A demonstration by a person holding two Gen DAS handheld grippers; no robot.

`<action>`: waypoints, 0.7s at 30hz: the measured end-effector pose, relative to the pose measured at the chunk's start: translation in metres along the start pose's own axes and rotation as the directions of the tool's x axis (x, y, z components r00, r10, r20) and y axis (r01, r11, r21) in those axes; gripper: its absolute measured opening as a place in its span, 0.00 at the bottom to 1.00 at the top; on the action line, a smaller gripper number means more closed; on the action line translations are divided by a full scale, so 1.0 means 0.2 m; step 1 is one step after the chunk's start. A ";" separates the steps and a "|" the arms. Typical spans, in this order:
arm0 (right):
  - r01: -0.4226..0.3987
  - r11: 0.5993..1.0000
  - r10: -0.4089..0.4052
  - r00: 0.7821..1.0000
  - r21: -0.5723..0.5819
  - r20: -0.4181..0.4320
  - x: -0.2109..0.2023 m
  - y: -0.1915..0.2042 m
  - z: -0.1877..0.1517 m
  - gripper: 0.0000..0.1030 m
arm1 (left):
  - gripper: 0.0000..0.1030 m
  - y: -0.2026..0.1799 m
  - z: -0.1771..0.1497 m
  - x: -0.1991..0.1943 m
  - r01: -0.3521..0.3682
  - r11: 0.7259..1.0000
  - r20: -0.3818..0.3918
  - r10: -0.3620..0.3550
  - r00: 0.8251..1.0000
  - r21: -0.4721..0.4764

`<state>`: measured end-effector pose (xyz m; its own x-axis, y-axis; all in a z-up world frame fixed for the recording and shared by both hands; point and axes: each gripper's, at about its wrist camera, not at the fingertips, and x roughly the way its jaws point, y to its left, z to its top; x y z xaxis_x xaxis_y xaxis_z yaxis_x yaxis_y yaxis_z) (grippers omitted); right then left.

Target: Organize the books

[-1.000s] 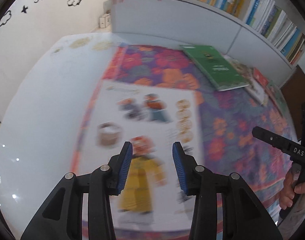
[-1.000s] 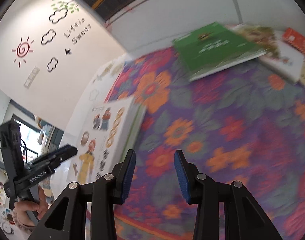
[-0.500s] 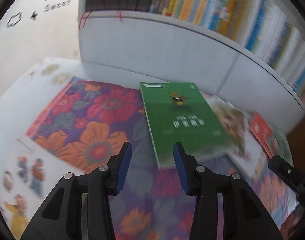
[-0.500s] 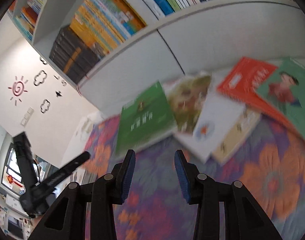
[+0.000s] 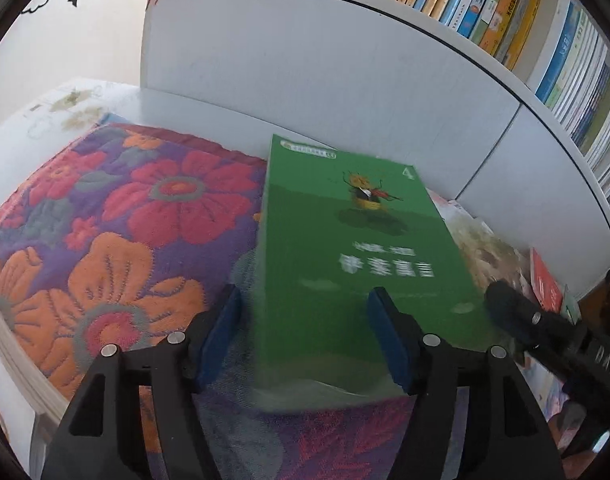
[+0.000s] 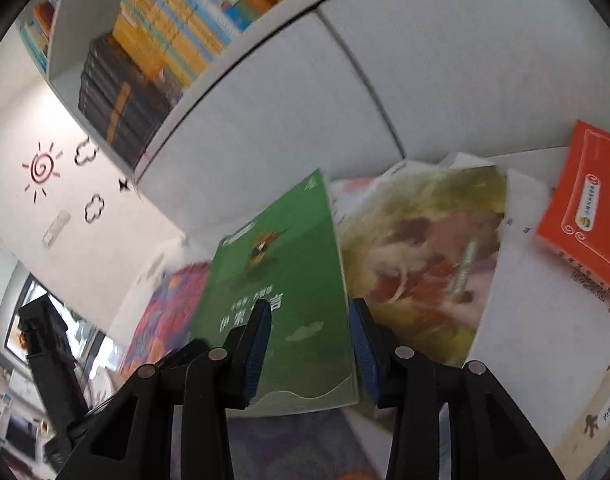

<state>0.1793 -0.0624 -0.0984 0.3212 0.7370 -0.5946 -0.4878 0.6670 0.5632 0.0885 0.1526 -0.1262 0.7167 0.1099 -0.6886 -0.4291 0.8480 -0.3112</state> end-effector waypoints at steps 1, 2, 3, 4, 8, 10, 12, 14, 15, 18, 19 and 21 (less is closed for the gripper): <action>0.008 1.000 -0.008 1.000 -0.022 0.006 0.00 0.01 -0.02 0.38 | 0.62 -0.01 0.00 0.00 -0.008 1.000 -0.003 0.008 1.000 0.012; 0.038 0.997 -0.036 0.999 -0.064 0.023 0.01 0.04 -0.04 0.38 | 0.63 -0.02 -0.01 0.01 -0.013 1.000 -0.006 0.013 1.000 0.023; 0.061 0.994 -0.059 0.998 -0.092 0.025 0.01 0.07 -0.05 0.38 | 0.63 -0.03 -0.01 0.01 -0.018 0.999 -0.008 0.018 1.000 0.034; 0.072 0.990 -0.071 0.997 -0.123 0.014 0.02 0.10 -0.06 0.39 | 0.63 -0.03 -0.01 0.01 -0.017 0.999 -0.010 0.017 1.000 0.036; 0.105 0.983 -0.103 0.994 -0.154 0.020 0.03 0.12 -0.07 0.39 | 0.62 -0.02 -0.01 0.01 0.000 0.999 -0.012 0.000 1.000 0.032; 0.095 0.985 -0.093 0.995 -0.143 0.020 0.03 0.09 -0.06 0.39 | 0.63 -0.02 -0.01 0.01 -0.011 0.999 -0.012 0.012 1.000 0.042; 0.088 0.987 -0.086 0.996 -0.136 0.019 0.03 0.08 -0.06 0.39 | 0.62 -0.03 0.00 0.00 -0.022 0.999 -0.010 0.022 1.000 0.046; 0.089 0.987 -0.087 0.996 -0.137 0.019 0.03 0.08 -0.06 0.39 | 0.61 -0.03 0.00 0.01 -0.022 0.999 -0.011 0.022 1.000 0.045; 0.089 0.987 -0.087 0.996 -0.137 0.019 0.03 0.09 -0.06 0.39 | 0.61 -0.03 0.00 0.01 -0.022 0.999 -0.011 0.023 1.000 0.046; 0.091 0.986 -0.090 0.996 -0.142 0.019 0.03 0.09 -0.06 0.40 | 0.62 -0.04 0.00 0.01 -0.028 0.998 -0.012 0.028 1.000 0.049; 0.089 0.986 -0.088 0.996 -0.141 0.018 0.02 0.09 -0.06 0.40 | 0.62 -0.04 0.00 0.01 -0.028 0.998 -0.013 0.029 1.000 0.050; 0.087 0.986 -0.085 0.996 -0.139 0.018 0.02 0.09 -0.06 0.40 | 0.62 -0.04 0.00 0.02 -0.028 0.998 -0.013 0.029 1.000 0.050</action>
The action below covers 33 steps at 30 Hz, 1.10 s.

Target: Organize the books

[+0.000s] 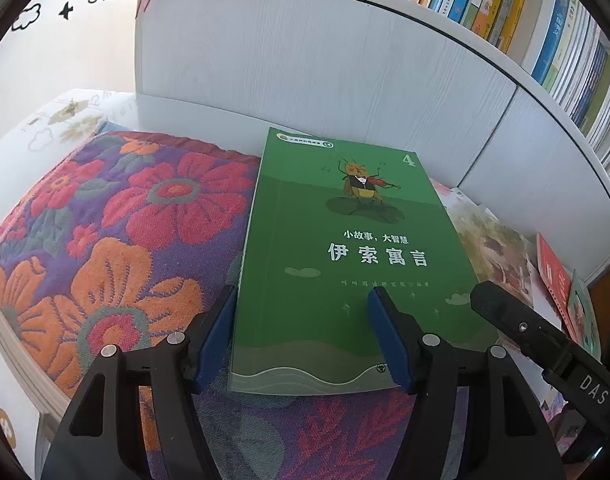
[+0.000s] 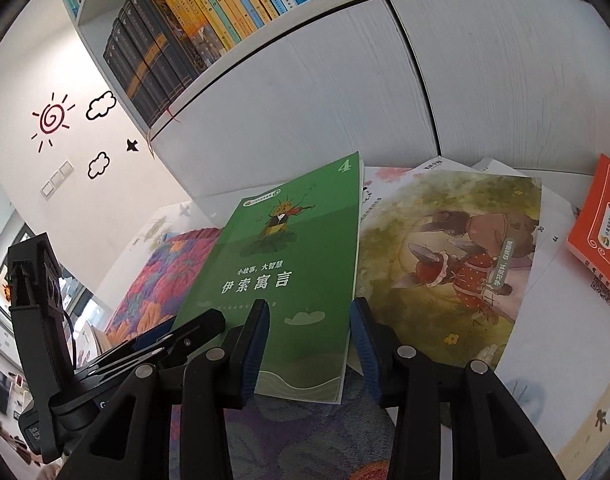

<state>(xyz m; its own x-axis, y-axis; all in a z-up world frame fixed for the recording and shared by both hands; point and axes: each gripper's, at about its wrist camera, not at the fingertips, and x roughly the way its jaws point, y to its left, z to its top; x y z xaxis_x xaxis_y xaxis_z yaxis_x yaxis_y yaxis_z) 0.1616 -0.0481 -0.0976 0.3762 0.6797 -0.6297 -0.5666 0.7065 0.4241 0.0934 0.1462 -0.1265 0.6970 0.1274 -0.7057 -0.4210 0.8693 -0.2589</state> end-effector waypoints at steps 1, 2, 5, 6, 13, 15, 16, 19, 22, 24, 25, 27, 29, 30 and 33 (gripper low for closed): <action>0.000 1.000 0.000 1.000 0.000 0.000 0.00 0.00 0.00 0.40 | 0.62 0.00 0.00 0.00 0.000 1.000 0.000 0.000 1.000 0.000; 0.000 1.000 0.000 1.000 -0.001 -0.001 0.00 0.00 0.00 0.40 | 0.62 0.00 0.00 0.00 -0.001 1.000 0.000 0.001 1.000 0.000; 0.003 1.000 -0.003 1.000 -0.006 -0.002 0.01 0.01 0.00 0.40 | 0.62 0.00 0.00 0.00 -0.001 1.000 -0.001 0.001 1.000 0.003; 0.003 1.000 -0.003 1.000 -0.006 -0.002 0.01 0.01 0.00 0.41 | 0.62 0.00 0.00 0.00 -0.001 1.000 -0.001 0.001 1.000 0.003; 0.003 1.000 -0.003 1.000 -0.005 -0.002 0.00 0.01 0.00 0.41 | 0.62 0.00 0.00 0.00 -0.002 1.000 -0.001 0.002 1.000 0.003; 0.002 1.000 -0.002 1.000 -0.005 -0.001 0.00 0.01 0.00 0.41 | 0.62 0.00 0.00 0.00 -0.002 1.000 -0.001 0.002 1.000 0.003; 0.003 1.000 -0.003 1.000 -0.005 -0.002 0.00 0.01 0.00 0.41 | 0.62 0.00 0.00 0.00 -0.002 1.000 -0.001 0.002 1.000 0.004; 0.003 1.000 -0.003 1.000 -0.005 -0.001 0.00 0.01 0.00 0.41 | 0.62 0.00 0.00 0.01 -0.005 1.000 -0.002 0.005 1.000 0.007; 0.003 1.000 -0.003 1.000 -0.005 -0.001 0.00 0.01 0.00 0.42 | 0.63 0.00 0.00 0.01 -0.007 1.000 -0.004 0.007 1.000 0.011; 0.003 1.000 -0.003 1.000 -0.004 -0.001 0.00 0.01 0.00 0.42 | 0.63 0.00 0.00 0.01 -0.008 1.000 -0.005 0.008 1.000 0.012; 0.004 1.000 -0.004 1.000 -0.004 -0.001 0.00 0.01 0.00 0.42 | 0.63 0.00 0.00 0.01 -0.007 1.000 -0.005 0.007 1.000 0.012; 0.004 1.000 -0.004 1.000 -0.005 -0.001 0.00 0.01 0.00 0.42 | 0.63 0.00 0.00 0.01 -0.008 1.000 -0.005 0.008 1.000 0.012; 0.004 1.000 -0.004 1.000 -0.004 -0.001 0.00 0.01 0.00 0.42 | 0.63 0.00 0.00 0.01 -0.008 1.000 -0.004 0.008 1.000 0.012; 0.004 1.000 -0.004 1.000 -0.004 -0.001 0.00 0.01 0.00 0.42 | 0.63 0.00 0.00 0.01 -0.008 1.000 -0.004 0.008 1.000 0.012; 0.005 1.000 -0.005 1.000 -0.004 -0.001 0.00 0.01 0.00 0.42 | 0.64 0.00 0.00 0.01 -0.008 1.000 -0.005 0.008 1.000 0.013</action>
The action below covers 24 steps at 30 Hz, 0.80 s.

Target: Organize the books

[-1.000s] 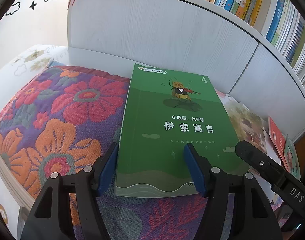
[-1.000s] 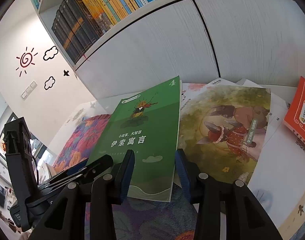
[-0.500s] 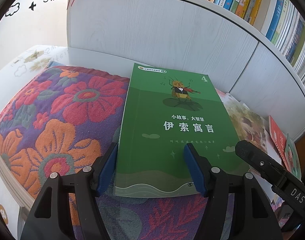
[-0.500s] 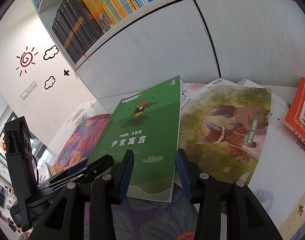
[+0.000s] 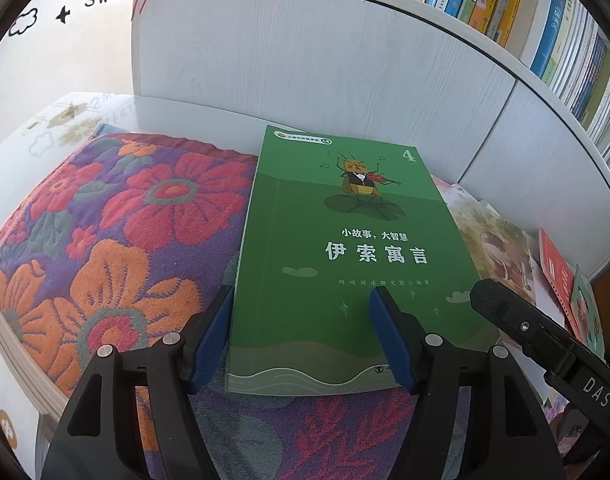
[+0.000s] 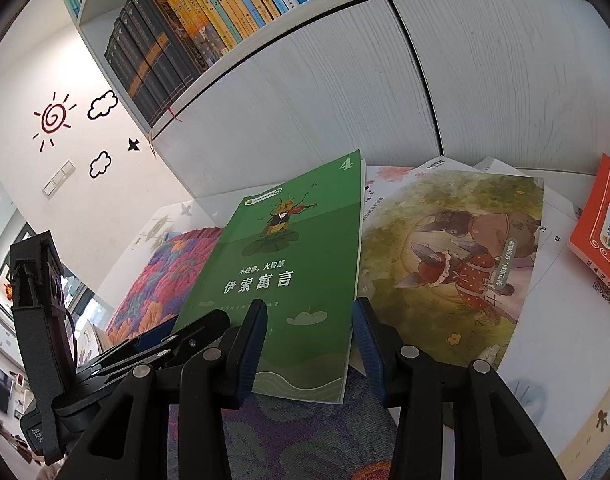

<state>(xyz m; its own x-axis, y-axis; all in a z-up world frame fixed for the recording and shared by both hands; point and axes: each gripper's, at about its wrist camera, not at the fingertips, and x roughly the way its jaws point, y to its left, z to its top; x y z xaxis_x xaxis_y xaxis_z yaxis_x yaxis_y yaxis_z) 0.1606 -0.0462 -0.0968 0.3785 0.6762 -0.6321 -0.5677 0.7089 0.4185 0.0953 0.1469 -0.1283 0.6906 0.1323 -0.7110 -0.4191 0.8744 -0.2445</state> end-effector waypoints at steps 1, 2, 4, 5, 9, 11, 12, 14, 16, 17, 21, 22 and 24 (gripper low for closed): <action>0.000 1.000 0.000 1.000 0.000 0.000 0.00 0.00 0.00 0.42 | 0.65 0.00 0.00 0.00 0.002 1.000 0.000 -0.002 1.000 0.000; 0.000 1.000 0.000 1.000 0.000 0.000 0.00 0.00 0.00 0.42 | 0.66 0.00 0.00 0.00 0.002 1.000 -0.001 -0.002 1.000 0.001; 0.001 1.000 -0.001 1.000 -0.001 0.000 0.00 0.00 0.00 0.42 | 0.67 0.00 0.00 0.00 0.000 1.000 -0.002 0.000 1.000 0.004; 0.002 1.000 -0.002 1.000 -0.002 0.000 0.00 0.01 0.00 0.42 | 0.67 0.00 0.00 0.00 0.000 1.000 -0.002 0.000 1.000 0.005; 0.003 1.000 -0.003 1.000 -0.005 -0.001 0.00 0.01 0.00 0.43 | 0.67 0.00 0.00 0.00 -0.001 1.000 -0.002 0.001 1.000 0.004; 0.002 1.000 -0.002 1.000 -0.005 0.000 0.00 0.01 0.00 0.43 | 0.67 0.00 0.00 0.00 -0.001 1.000 -0.002 0.001 1.000 0.004; 0.002 1.000 -0.002 1.000 -0.005 -0.001 0.00 0.01 0.00 0.43 | 0.67 0.00 0.00 0.00 -0.001 1.000 -0.002 0.001 1.000 0.004; 0.003 1.000 -0.003 1.000 -0.005 -0.001 0.00 0.01 0.00 0.43 | 0.67 0.00 0.00 0.00 -0.001 1.000 -0.002 0.001 1.000 0.004; 0.003 1.000 -0.003 1.000 -0.005 0.000 0.00 0.01 0.00 0.43 | 0.67 0.00 0.00 0.00 -0.001 1.000 -0.002 0.001 1.000 0.004; 0.003 1.000 -0.003 1.000 -0.005 0.000 0.00 0.01 0.00 0.43 | 0.67 0.00 0.00 0.00 -0.002 1.000 -0.002 0.002 1.000 0.004; 0.007 1.000 -0.007 1.000 -0.008 -0.002 0.00 0.02 0.00 0.43 | 0.67 -0.03 -0.01 0.00 -0.022 0.999 -0.004 0.022 1.000 0.034; 0.010 1.000 -0.010 1.000 -0.012 -0.003 0.00 0.02 0.00 0.43 | 0.68 -0.04 -0.01 0.00 -0.034 0.998 -0.008 0.034 0.999 0.060; 0.039 0.999 -0.039 0.999 -0.031 -0.009 0.00 0.05 -0.01 0.43 | 0.68 -0.07 -0.02 -0.02 -0.042 0.992 -0.022 0.045 0.999 0.119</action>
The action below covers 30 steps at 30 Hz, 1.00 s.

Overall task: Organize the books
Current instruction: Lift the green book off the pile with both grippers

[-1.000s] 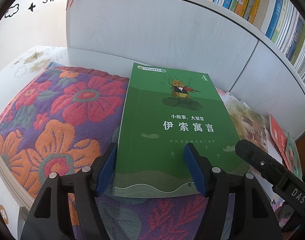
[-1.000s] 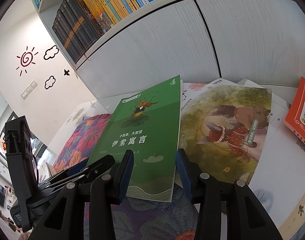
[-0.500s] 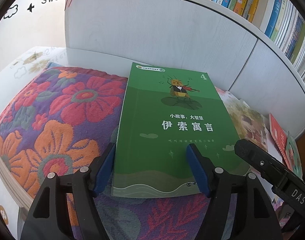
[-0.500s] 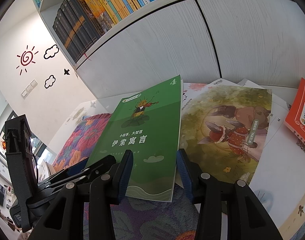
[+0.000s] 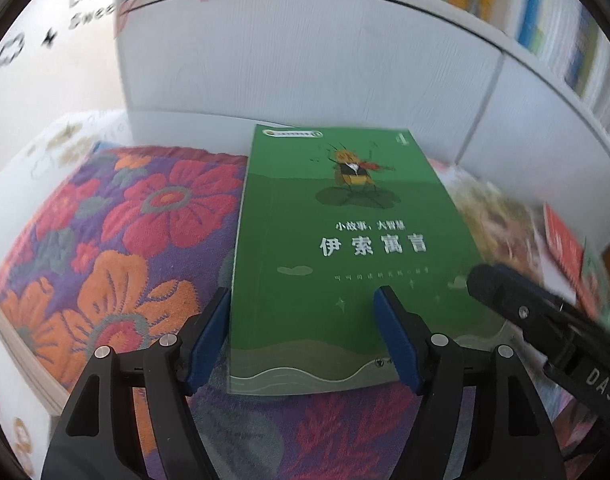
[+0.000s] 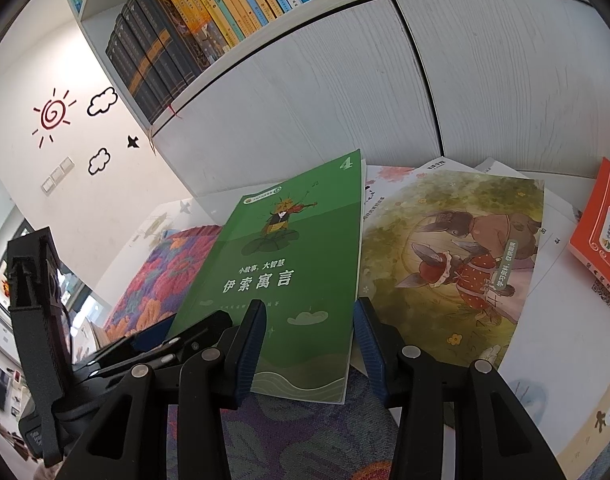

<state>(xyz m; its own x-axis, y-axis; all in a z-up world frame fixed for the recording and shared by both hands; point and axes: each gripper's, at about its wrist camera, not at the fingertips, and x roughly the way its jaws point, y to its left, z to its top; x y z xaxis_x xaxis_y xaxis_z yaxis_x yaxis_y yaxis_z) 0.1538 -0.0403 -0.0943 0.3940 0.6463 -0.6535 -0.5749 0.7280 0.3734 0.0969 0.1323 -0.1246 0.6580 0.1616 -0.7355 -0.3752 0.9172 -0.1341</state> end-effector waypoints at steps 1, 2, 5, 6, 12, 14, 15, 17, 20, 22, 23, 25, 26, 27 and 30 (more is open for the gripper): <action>0.015 1.000 -0.015 1.000 -0.008 -0.003 -0.01 0.01 0.00 0.44 | 0.68 0.00 0.00 0.00 0.006 1.000 -0.010 -0.006 1.000 0.003; 0.026 1.000 -0.026 1.000 -0.016 -0.008 -0.01 0.02 0.00 0.45 | 0.68 0.01 0.00 -0.01 0.019 1.000 -0.027 -0.019 0.999 0.001; 0.089 0.995 -0.091 0.995 -0.052 -0.036 -0.01 0.07 -0.01 0.47 | 0.66 0.01 0.00 -0.03 0.044 0.999 -0.076 -0.044 0.996 0.001; 0.109 0.992 -0.112 0.993 -0.062 -0.048 -0.02 0.09 -0.01 0.48 | 0.66 0.01 -0.02 -0.05 0.050 0.999 -0.093 -0.049 0.994 0.010; 0.066 0.997 -0.060 0.988 0.043 -0.140 -0.15 0.05 -0.12 0.48 | 0.66 -0.01 -0.19 -0.19 0.089 0.994 -0.170 -0.077 0.982 0.061; 0.065 0.994 -0.051 0.985 0.083 -0.165 -0.20 0.05 -0.17 0.48 | 0.66 -0.03 -0.27 -0.25 0.101 0.992 -0.192 -0.084 0.978 0.080; 0.068 0.993 -0.049 0.982 0.101 -0.182 -0.24 0.05 -0.21 0.48 | 0.66 -0.03 -0.31 -0.29 0.104 0.990 -0.199 -0.084 0.976 0.093; 0.075 0.991 -0.050 0.977 0.113 -0.207 -0.30 0.07 -0.29 0.48 | 0.66 -0.05 -0.43 -0.39 0.118 0.984 -0.216 -0.088 0.972 0.130; 0.095 0.989 -0.062 0.963 0.116 -0.261 -0.41 0.12 -0.45 0.48 | 0.66 -0.03 -0.59 -0.54 0.158 0.977 -0.243 -0.119 0.963 0.146; 0.116 0.990 -0.087 0.951 0.084 -0.295 -0.50 0.19 -0.56 0.48 | 0.66 -0.01 -0.72 -0.67 0.201 0.968 -0.267 -0.156 0.951 0.148; 0.133 0.990 -0.112 0.943 0.046 -0.313 -0.54 0.23 -0.62 0.48 | 0.66 -0.01 -0.76 -0.70 0.214 0.964 -0.274 -0.166 0.947 0.157; 0.158 0.987 -0.161 0.923 -0.039 -0.349 -0.62 0.33 -0.74 0.48 | 0.66 -0.02 -0.90 -0.83 0.234 0.951 -0.281 -0.173 0.944 0.200; 0.153 0.987 -0.163 0.914 -0.057 -0.373 -0.67 0.37 -0.81 0.48 | 0.66 -0.01 -0.94 -0.87 0.246 0.947 -0.286 -0.182 0.941 0.205; 0.139 0.988 -0.154 0.908 -0.066 -0.389 -0.72 0.41 -0.88 0.48 | 0.66 0.02 -0.99 -0.92 0.272 0.942 -0.297 -0.207 0.932 0.197; 0.079 0.994 -0.104 0.893 -0.076 -0.438 -0.82 0.45 -1.01 0.49 | 0.65 0.08 -1.03 -0.98 0.331 0.929 -0.304 -0.272 0.913 0.165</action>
<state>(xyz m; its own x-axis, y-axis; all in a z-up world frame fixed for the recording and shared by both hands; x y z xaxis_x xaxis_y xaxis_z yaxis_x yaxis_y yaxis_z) -0.1072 -0.1271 -0.0863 0.0981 0.4012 -0.9107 -0.5950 0.7572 0.2694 -0.1732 0.0405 -0.1196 0.5046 -0.2121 -0.8369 -0.0233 0.9657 -0.2587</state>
